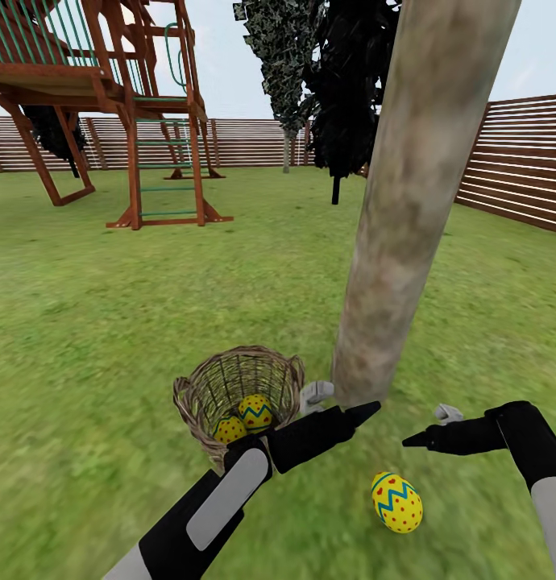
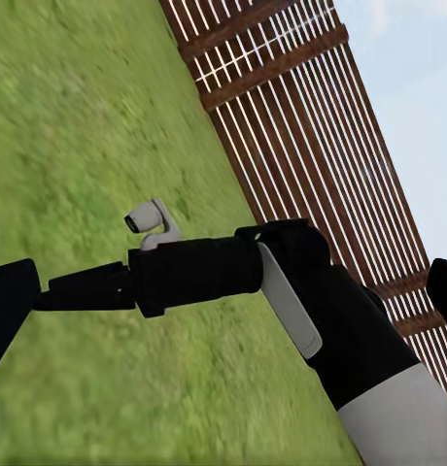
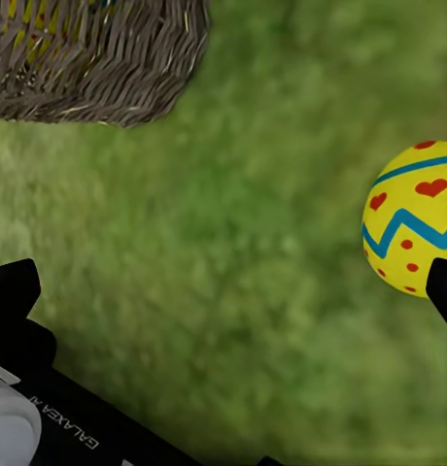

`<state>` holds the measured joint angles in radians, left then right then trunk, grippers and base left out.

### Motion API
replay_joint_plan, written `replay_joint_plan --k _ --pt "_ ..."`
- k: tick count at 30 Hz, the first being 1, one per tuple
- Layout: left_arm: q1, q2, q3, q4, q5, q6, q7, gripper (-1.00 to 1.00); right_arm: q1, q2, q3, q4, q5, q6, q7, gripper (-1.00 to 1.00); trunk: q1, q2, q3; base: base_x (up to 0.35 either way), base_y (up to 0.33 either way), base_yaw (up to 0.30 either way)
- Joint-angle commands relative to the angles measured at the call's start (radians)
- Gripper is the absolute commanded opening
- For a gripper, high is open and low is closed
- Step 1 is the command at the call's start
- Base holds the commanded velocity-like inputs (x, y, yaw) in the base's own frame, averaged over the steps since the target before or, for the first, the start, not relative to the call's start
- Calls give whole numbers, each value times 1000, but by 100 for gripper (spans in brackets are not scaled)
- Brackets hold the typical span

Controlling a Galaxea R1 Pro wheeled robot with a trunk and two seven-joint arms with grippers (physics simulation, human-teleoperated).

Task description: Take the three Easter eggs out of the wicker basket on the lawn in the garden, then place them on the lawn next to a single tree (choose any tree) so that all three eggs are next to the same tree and none are left in the basket.

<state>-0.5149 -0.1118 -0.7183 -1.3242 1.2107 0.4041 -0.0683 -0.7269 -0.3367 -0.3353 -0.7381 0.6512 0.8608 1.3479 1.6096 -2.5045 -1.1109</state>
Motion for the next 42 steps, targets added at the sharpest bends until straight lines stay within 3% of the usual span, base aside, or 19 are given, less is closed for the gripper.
replay_joint_plan --k 1,31,42 --pt "-1 0 0 0 6 4 -1 100 -1 1 -4 -1 11 7 10 100 0 0 -1 0 0 0" --pt "-1 -1 -1 1 7 4 -1 100 0 1 -4 1 13 7 7 100 0 0 -1 0 0 0" --pt "-1 -1 0 0 7 4 -1 100 0 1 -4 38 14 6 6 100 -5 2 42 0 0 0"
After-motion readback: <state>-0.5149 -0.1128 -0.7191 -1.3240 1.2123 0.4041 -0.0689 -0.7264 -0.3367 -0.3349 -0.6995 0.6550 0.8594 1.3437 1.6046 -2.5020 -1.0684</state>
